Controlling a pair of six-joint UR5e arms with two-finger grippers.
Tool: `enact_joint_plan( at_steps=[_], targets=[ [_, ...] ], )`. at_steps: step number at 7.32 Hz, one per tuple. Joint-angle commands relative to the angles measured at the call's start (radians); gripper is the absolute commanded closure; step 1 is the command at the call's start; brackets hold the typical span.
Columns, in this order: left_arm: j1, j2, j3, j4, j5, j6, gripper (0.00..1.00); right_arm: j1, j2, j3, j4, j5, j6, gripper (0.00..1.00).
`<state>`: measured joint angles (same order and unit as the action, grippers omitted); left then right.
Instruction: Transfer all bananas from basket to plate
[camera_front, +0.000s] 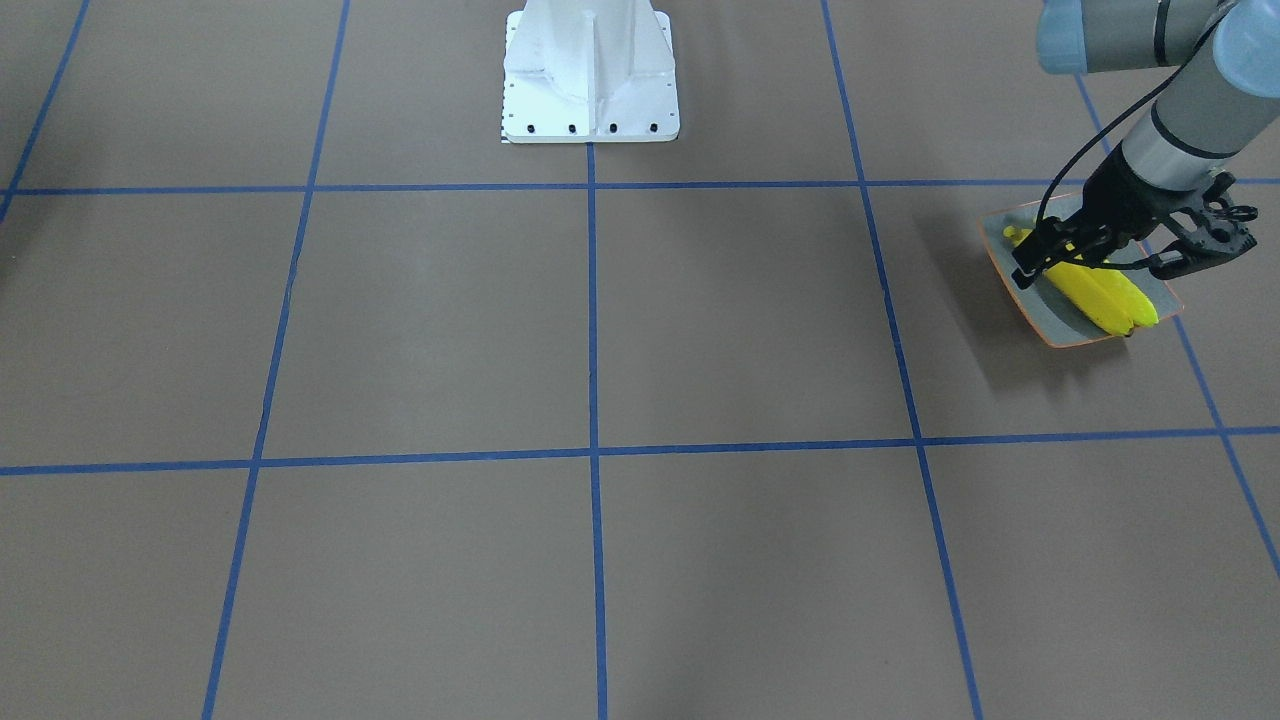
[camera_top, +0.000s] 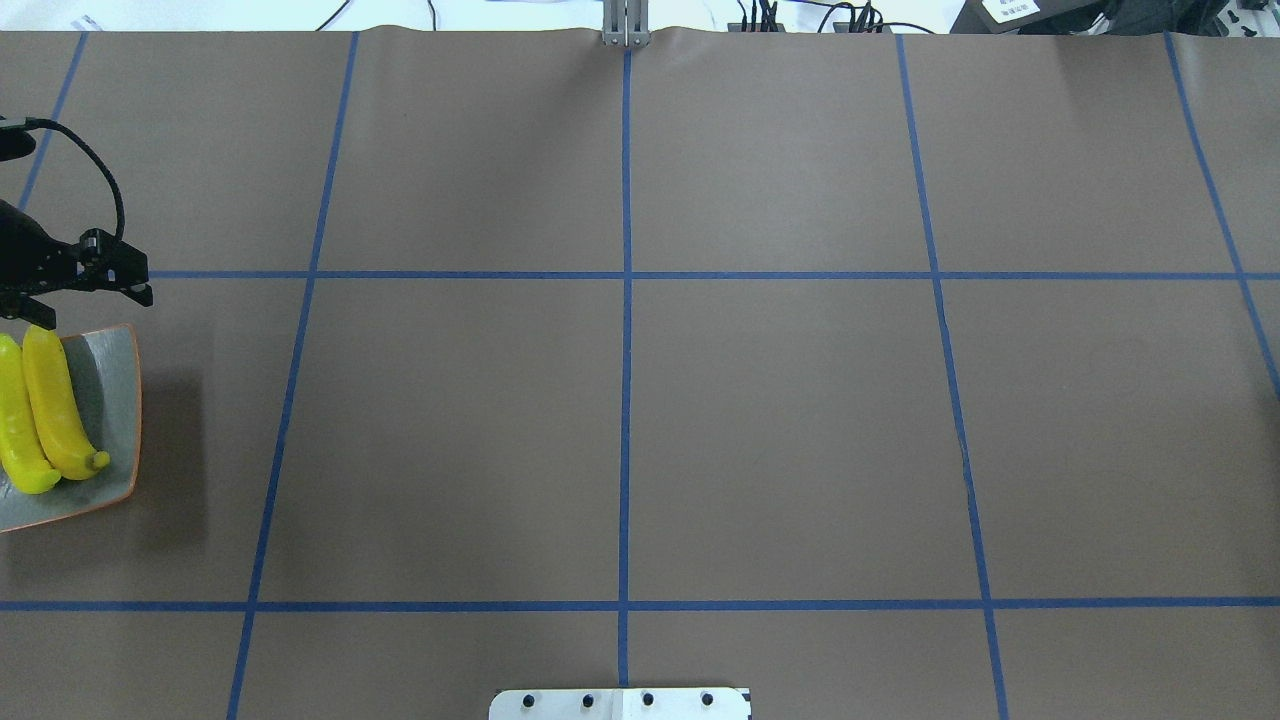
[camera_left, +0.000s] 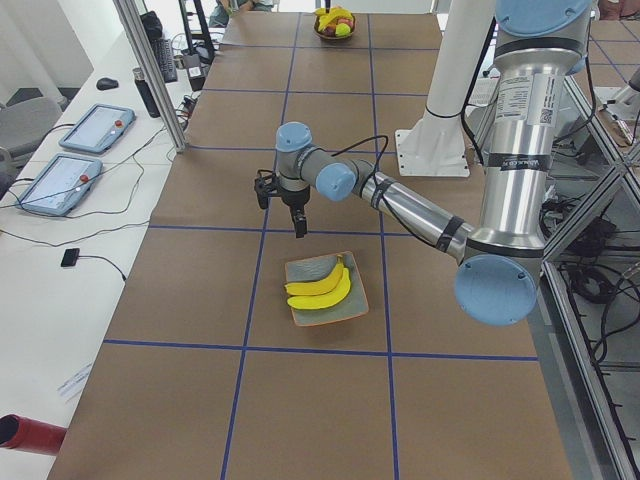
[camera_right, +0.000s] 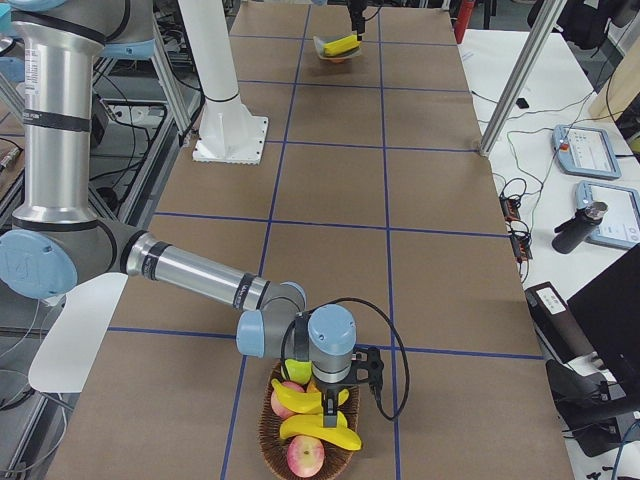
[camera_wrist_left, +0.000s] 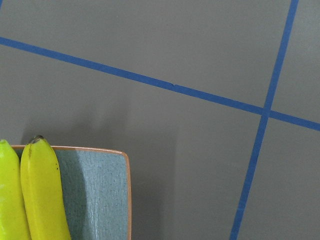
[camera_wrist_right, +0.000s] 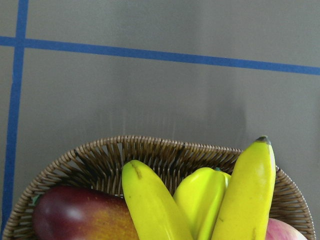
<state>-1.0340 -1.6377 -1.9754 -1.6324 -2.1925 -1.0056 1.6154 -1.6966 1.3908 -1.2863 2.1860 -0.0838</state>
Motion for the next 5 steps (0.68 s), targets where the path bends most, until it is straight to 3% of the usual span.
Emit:
enact_joint_plan(
  at_steps=[1, 3, 5],
  targets=[
    [0.0, -0.001, -0.002, -0.001, 0.0, -0.002, 0.0, -0.017, -0.037, 0.001, -0.004, 0.012, 0.001, 0.02],
    [0.0, -0.002, -0.005, -0.001, 0.0, -0.011, 0.0, -0.049, -0.038, 0.002, -0.013, 0.014, 0.006, 0.02],
    [0.0, -0.002, -0.006, -0.001, 0.0, -0.022, 0.0, -0.063, -0.046, 0.004, -0.016, 0.017, -0.004, 0.13]
  ],
)
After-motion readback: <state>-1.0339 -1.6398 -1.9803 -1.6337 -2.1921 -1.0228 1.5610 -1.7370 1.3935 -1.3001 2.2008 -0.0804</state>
